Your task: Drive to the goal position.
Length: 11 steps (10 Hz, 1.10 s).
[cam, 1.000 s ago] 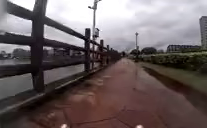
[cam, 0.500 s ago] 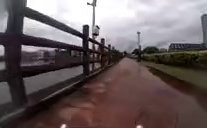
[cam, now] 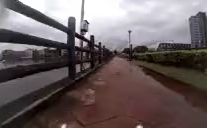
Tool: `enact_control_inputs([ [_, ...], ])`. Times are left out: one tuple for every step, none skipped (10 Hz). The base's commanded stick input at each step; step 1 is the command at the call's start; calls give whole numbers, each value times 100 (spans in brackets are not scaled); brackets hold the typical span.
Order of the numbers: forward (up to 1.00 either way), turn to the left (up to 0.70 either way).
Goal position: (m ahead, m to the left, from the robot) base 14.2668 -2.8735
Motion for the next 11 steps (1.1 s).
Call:
enact_control_inputs([
  [85, 1],
  [85, 1],
  [85, 1],
  [85, 1],
  [85, 1],
  [85, 1],
  [85, 1],
  [85, 1],
  [85, 1],
  [85, -22],
  [85, -33],
])
